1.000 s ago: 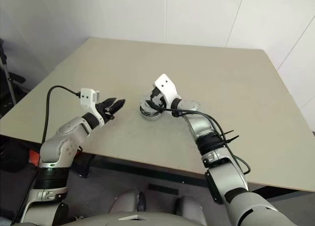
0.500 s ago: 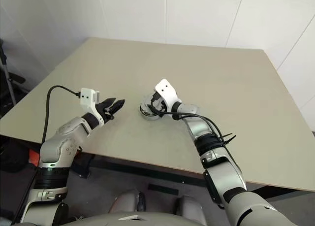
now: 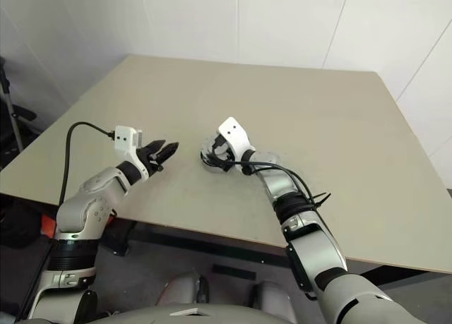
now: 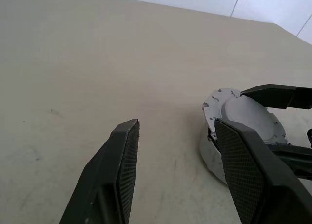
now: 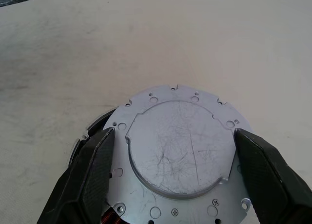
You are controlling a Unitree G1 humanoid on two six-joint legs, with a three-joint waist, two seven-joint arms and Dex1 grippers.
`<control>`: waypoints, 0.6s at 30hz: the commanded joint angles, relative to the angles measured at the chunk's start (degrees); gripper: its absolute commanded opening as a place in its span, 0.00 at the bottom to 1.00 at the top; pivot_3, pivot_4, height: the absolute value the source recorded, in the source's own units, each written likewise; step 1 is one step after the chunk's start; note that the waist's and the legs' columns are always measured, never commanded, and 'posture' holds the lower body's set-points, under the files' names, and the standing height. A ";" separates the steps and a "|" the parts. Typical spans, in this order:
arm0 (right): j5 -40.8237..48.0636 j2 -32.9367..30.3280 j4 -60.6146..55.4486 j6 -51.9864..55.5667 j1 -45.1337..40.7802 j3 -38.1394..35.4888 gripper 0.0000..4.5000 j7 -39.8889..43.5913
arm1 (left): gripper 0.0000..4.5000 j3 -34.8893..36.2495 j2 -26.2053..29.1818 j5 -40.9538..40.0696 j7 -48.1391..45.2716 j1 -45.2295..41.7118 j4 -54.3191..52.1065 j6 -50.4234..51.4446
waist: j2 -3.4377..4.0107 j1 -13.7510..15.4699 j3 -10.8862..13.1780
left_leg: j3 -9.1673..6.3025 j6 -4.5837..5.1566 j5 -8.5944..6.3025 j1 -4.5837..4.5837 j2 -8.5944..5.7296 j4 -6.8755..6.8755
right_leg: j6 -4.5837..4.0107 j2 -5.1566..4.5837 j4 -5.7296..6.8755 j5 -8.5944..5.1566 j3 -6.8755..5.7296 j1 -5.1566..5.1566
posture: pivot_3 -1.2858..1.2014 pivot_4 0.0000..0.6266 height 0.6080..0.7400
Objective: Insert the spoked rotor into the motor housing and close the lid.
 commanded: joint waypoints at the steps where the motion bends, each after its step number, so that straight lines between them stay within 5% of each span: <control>1: 0.14 -0.38 -0.16 0.54 -0.09 -0.24 0.72 0.98 | 0.58 0.46 0.74 0.19 -0.49 -1.08 -1.28 -0.77 | 0.00 -0.01 0.00 | 0.00 0.00 0.00 0.00 0.00 0.00 | 0.00 0.00 0.00 0.00 0.00 0.00 | 0.52 0.00 1.00; 12: 9.65 -0.03 -13.09 15.61 0.57 -3.09 0.71 10.82 | 0.58 0.22 2.65 -1.04 -3.35 1.59 -2.77 0.67 | 0.00 -0.59 0.01 | 0.00 0.09 -0.05 -0.29 0.00 -0.01 | 0.00 0.00 -0.06 0.00 0.00 -0.23 | 0.52 0.00 1.00; 18: 6.19 -0.66 -10.43 14.83 0.33 -0.96 0.71 9.62 | 0.58 -1.34 1.45 -0.94 -3.22 1.78 -4.19 1.41 | 0.01 -1.04 0.01 | 0.00 0.07 -0.04 -0.27 0.01 -0.02 | 0.00 0.00 -0.07 0.00 -0.01 -0.21 | 0.52 0.00 1.00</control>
